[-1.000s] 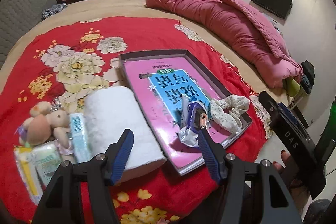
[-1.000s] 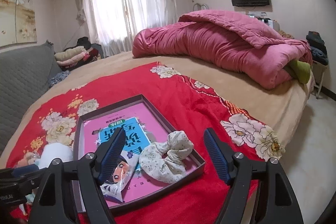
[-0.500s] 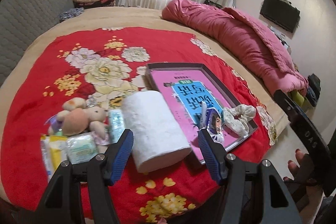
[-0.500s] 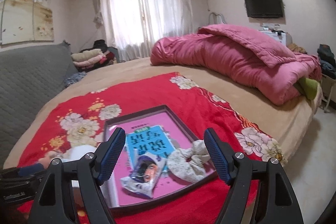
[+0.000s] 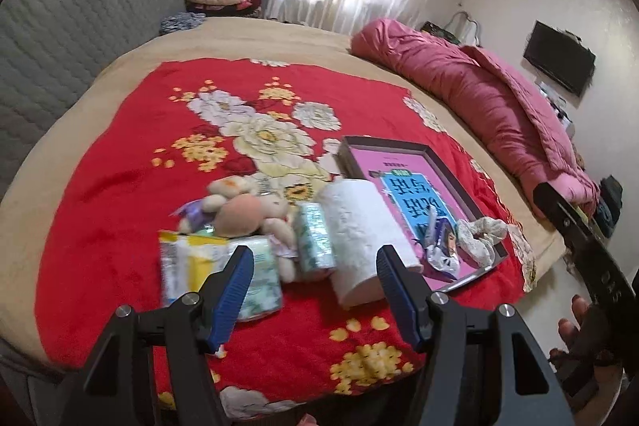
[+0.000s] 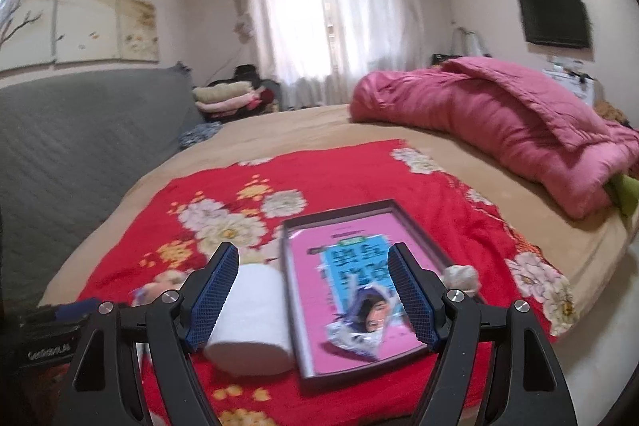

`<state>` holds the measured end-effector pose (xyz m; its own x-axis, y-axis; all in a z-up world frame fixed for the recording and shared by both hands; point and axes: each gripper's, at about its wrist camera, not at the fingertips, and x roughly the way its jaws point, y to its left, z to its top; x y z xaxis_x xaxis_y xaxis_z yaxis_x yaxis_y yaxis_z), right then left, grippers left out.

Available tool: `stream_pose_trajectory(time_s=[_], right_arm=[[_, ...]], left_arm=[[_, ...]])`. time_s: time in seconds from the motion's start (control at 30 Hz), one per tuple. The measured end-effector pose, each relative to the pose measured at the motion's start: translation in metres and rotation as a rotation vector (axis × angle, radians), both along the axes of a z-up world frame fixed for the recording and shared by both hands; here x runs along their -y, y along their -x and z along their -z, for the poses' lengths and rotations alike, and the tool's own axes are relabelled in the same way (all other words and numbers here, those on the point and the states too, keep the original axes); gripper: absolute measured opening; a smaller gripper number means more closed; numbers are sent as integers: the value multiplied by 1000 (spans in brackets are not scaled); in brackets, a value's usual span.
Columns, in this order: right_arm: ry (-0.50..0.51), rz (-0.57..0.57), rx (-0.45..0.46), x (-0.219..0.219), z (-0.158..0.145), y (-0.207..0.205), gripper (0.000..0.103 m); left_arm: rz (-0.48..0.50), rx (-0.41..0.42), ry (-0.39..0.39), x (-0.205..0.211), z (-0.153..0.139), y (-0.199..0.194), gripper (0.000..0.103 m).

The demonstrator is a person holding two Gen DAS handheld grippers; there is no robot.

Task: Organize soft objects
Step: 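Withdraw both open grippers from the tray back toward the pile, then reach the left gripper to the yellow-striped bag while the right reaches the green tissue pack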

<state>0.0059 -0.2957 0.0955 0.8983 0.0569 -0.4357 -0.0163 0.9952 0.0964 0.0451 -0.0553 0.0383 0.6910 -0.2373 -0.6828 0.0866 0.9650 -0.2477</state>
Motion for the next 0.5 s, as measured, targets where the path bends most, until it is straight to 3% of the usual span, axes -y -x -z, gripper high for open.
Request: stream_pose_trajectory(time_s=[0.5], right_arm=[[85, -235, -46, -86, 9, 16, 78]], left_arm=[[-124, -28, 8, -70, 13, 18, 64]])
